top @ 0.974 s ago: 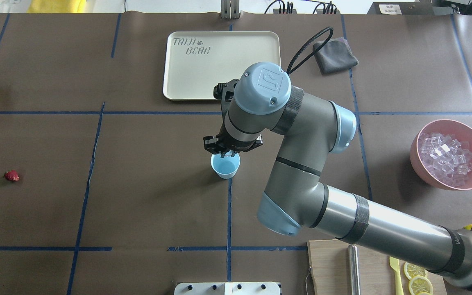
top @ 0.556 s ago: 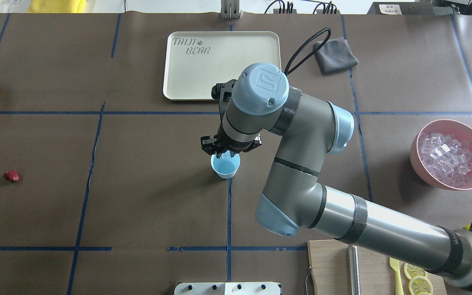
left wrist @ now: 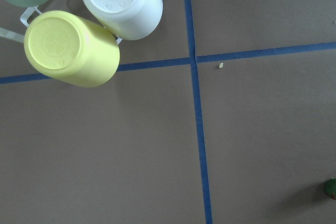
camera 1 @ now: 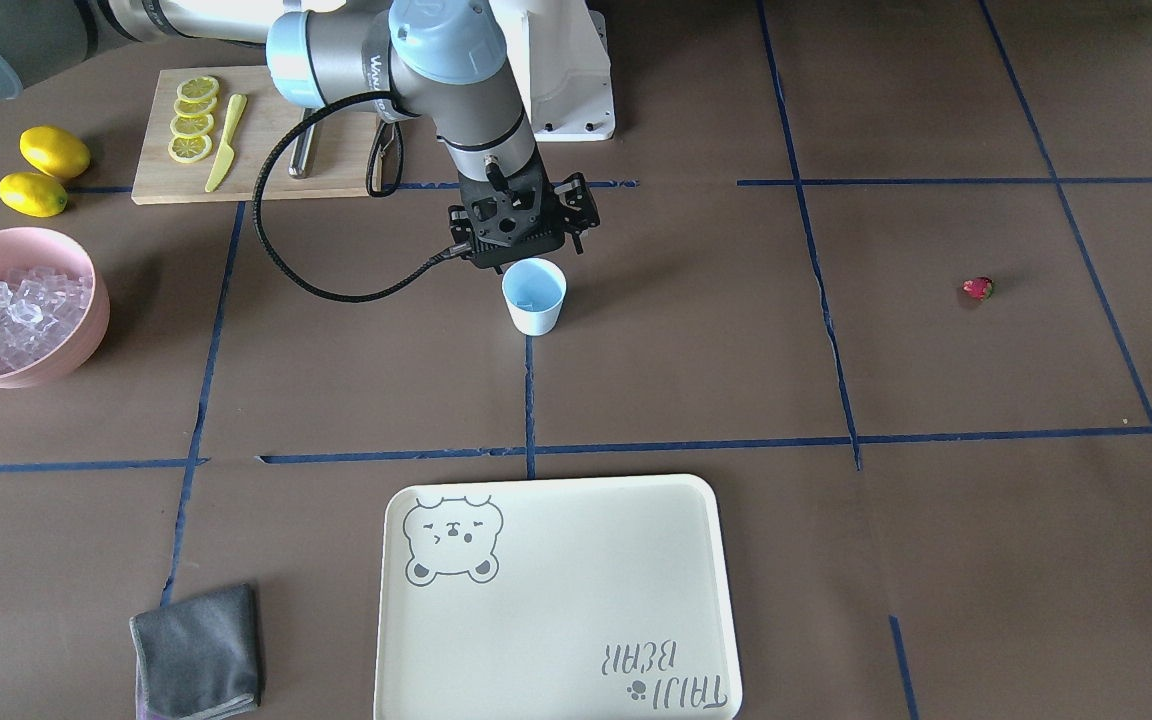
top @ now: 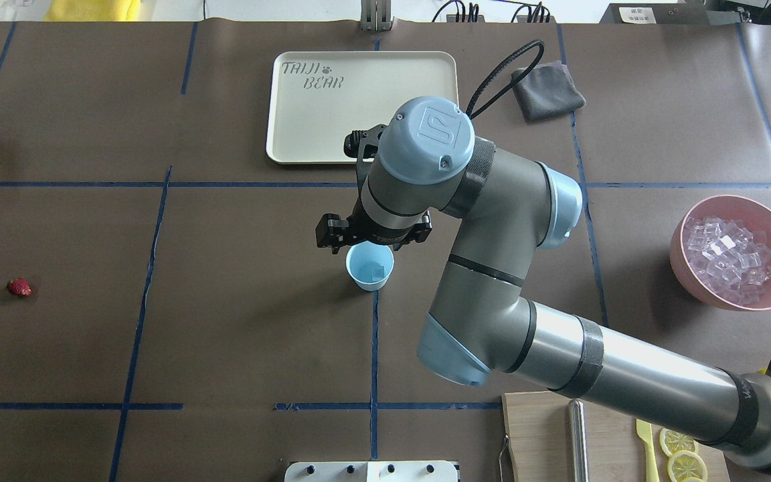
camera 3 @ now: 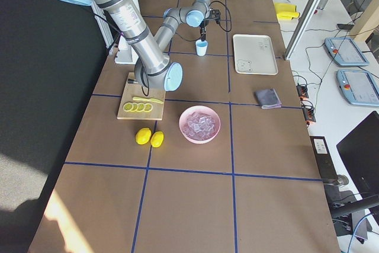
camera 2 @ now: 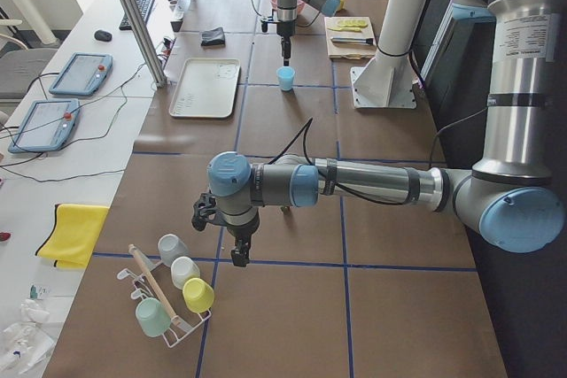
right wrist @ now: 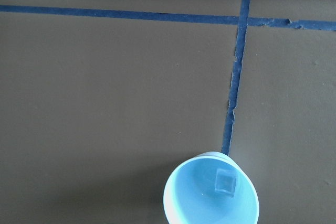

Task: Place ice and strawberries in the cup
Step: 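Move the right gripper back over the pink ice bowl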

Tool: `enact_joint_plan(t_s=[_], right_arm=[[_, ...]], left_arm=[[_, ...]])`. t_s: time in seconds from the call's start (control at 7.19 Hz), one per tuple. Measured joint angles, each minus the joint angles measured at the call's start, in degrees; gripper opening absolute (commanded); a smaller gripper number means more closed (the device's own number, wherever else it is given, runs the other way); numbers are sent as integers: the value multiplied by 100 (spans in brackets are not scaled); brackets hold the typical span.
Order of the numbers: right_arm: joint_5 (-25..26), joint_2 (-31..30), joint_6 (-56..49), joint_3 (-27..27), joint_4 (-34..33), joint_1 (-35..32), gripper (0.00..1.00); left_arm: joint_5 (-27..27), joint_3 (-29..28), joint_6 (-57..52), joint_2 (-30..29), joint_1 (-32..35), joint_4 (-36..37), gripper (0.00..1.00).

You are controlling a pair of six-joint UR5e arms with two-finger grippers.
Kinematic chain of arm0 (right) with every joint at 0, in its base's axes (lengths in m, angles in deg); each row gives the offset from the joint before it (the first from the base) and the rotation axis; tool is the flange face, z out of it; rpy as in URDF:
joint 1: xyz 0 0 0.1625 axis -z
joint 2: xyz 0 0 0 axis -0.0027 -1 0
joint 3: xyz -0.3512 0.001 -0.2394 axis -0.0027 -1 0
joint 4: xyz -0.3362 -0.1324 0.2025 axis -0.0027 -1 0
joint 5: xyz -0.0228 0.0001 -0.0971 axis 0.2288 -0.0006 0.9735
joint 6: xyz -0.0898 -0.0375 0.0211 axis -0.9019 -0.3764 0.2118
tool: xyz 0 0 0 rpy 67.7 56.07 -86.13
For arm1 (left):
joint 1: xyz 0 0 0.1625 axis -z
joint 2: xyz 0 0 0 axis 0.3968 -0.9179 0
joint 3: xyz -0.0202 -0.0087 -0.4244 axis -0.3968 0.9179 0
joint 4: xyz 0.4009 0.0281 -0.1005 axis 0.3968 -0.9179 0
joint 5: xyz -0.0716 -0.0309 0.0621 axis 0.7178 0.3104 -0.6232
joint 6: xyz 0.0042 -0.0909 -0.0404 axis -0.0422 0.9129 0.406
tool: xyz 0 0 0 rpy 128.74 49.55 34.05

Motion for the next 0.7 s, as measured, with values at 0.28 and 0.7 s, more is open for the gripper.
enact_joint_plan(t_s=[0.28,0.7], right_arm=[[-121,-236,-52,829,-657,-250,100],[-162,-817,-343,1974,-1651,-804,100]], left_arm=[[0,6,0,0,0,6,100],[2,17,0,2,0,0,100]])
